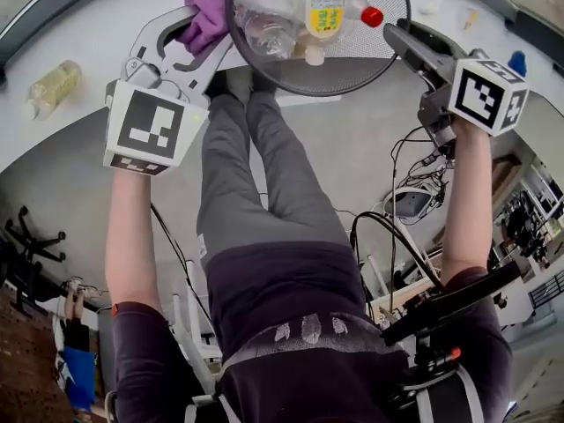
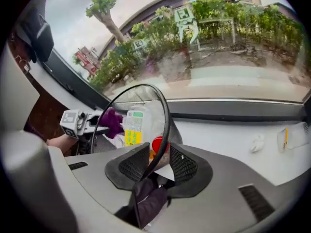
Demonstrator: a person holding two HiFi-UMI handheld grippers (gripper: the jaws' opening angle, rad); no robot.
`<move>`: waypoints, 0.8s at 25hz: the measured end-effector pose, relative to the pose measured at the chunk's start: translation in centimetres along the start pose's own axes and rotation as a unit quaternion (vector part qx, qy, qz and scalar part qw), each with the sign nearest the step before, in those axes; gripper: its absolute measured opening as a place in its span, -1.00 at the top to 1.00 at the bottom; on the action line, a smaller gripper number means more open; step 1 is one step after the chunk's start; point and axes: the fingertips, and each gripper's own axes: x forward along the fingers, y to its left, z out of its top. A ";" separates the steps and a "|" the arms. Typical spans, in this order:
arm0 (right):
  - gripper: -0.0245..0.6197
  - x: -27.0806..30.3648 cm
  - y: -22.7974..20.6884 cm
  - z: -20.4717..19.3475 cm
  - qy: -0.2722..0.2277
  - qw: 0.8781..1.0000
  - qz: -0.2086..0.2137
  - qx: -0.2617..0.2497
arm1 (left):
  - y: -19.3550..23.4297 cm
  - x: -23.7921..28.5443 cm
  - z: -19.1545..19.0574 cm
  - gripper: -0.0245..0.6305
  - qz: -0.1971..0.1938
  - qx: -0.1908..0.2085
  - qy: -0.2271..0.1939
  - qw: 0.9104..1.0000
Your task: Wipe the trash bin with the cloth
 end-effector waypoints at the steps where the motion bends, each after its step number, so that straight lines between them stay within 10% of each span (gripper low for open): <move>1: 0.59 0.3 0.1 -0.1 0.009 1.000 0.004 0.007 | 0.0 0.1 0.1 0.56 0.002 0.003 0.001 1.000; 4: 0.67 0.8 -0.3 -0.4 -0.023 0.992 0.033 0.118 | 0.2 0.3 -0.7 0.56 0.009 0.006 0.008 1.000; 8: 0.66 0.4 -2.7 -1.8 -0.098 0.940 0.038 0.323 | -0.4 1.1 -1.1 0.56 0.007 -0.020 -0.008 1.000; 20: 0.62 0.3 -1.3 -5.7 -0.160 0.866 0.041 0.473 | -5.8 1.0 -3.1 0.56 -0.024 -0.069 -0.005 0.997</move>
